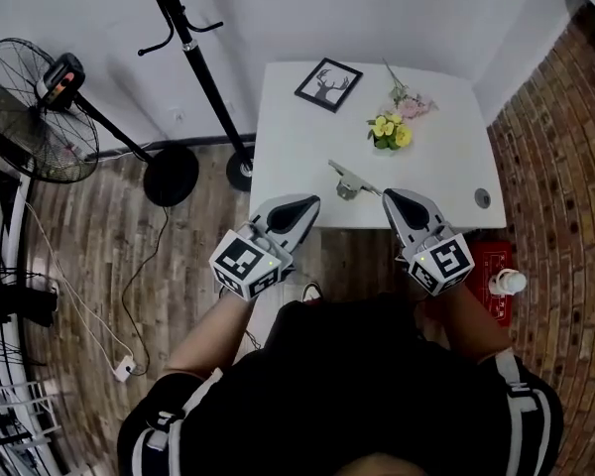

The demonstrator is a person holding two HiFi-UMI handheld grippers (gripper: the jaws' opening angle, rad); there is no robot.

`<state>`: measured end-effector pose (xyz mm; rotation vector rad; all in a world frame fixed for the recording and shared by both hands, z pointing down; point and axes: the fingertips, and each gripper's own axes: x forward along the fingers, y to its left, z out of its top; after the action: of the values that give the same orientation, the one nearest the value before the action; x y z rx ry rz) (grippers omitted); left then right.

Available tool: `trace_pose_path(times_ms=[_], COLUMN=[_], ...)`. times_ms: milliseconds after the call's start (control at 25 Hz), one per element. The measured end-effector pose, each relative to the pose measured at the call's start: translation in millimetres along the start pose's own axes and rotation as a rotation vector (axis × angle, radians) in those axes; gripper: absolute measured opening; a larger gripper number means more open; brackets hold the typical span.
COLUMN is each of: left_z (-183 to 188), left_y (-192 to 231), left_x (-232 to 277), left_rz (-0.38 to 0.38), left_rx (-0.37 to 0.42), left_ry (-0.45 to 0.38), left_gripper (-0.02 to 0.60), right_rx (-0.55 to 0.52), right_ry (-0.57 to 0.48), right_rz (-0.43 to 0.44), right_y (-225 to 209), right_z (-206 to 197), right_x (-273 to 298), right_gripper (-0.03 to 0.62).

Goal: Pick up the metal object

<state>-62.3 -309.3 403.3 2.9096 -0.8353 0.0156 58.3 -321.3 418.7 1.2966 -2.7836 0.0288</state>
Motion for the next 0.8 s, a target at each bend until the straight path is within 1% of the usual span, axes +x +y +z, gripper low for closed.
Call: trace_pose_path(times_ms=[240, 480, 520, 560, 600, 720, 800], left_z=[5, 8, 8, 8, 8, 7, 7], left_y=[19, 22, 24, 25, 25, 25, 24], left_x=[17, 26, 26, 26, 26, 26, 26], left_rz=[0.003, 0.024, 0.031, 0.037, 0.043, 0.054, 0.059], left_rx=[-0.001, 0.008, 0.006, 0.006, 0.007, 0.006, 0.006], left_ry=[-0.014, -0.014, -0.014, -0.013, -0.012, -0.009, -0.008], left_gripper=[0.008, 0.008, 0.008, 0.008, 0.008, 0.008, 0.008], right_rx=[0.005, -0.015, -0.015, -0.013, -0.014, -0.028, -0.038], right_ry=[0.012, 0.049, 0.060, 0.073, 0.086, 0.113, 0.125], right_rz=[0.026, 0.045, 0.057, 0.075, 0.091, 0.118, 0.132], right_y=[-8, -22, -23, -22, -22, -20, -19], right_z=[-5, -12, -15, -19, -23, -32, -36], right_x=[18, 31, 35, 39, 43, 50, 53], right_gripper=[-0.003, -0.002, 0.025, 0.121, 0.164, 0.195, 0.201])
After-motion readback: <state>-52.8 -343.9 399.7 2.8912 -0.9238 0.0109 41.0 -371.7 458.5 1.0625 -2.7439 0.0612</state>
